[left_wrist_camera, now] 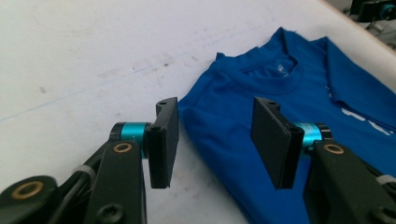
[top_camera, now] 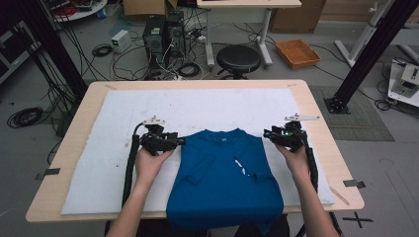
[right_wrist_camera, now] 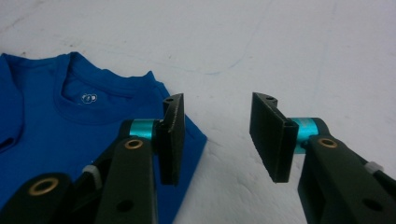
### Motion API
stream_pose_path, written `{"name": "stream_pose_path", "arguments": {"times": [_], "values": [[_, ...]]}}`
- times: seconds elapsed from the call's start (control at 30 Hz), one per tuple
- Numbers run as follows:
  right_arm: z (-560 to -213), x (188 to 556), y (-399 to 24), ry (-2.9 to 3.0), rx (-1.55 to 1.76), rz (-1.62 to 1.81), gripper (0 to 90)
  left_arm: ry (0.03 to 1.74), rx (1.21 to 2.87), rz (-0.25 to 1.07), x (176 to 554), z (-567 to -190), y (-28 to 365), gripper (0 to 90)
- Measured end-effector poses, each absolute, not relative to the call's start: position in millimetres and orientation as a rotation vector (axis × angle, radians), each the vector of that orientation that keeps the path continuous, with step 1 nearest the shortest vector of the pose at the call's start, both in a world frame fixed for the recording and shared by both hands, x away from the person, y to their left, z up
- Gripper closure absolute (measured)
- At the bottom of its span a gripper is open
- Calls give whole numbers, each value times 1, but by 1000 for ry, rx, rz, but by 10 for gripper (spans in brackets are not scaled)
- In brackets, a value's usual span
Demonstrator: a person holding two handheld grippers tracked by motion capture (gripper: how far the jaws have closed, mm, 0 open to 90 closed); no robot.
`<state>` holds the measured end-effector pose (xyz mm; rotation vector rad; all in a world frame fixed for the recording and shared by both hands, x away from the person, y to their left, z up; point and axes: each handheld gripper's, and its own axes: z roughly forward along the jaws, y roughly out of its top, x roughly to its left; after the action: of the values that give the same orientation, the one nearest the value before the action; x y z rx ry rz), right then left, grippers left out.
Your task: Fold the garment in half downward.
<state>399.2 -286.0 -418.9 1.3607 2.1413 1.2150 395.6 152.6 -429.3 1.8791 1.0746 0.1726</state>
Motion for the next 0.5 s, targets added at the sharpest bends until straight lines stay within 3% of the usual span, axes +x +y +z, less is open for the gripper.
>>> {"name": "stream_pose_path", "arguments": {"times": [0.33,0.43,0.5], "values": [[-437,422,-249,2291,1296,1018,661,1076,1969,134,422,-438,127,599],[-442,423,-243,2316,1255,947,837,1089,1993,129,423,-443,125,622],[-442,423,-242,2316,1252,947,856,1094,1996,130,424,-444,125,627]]}}
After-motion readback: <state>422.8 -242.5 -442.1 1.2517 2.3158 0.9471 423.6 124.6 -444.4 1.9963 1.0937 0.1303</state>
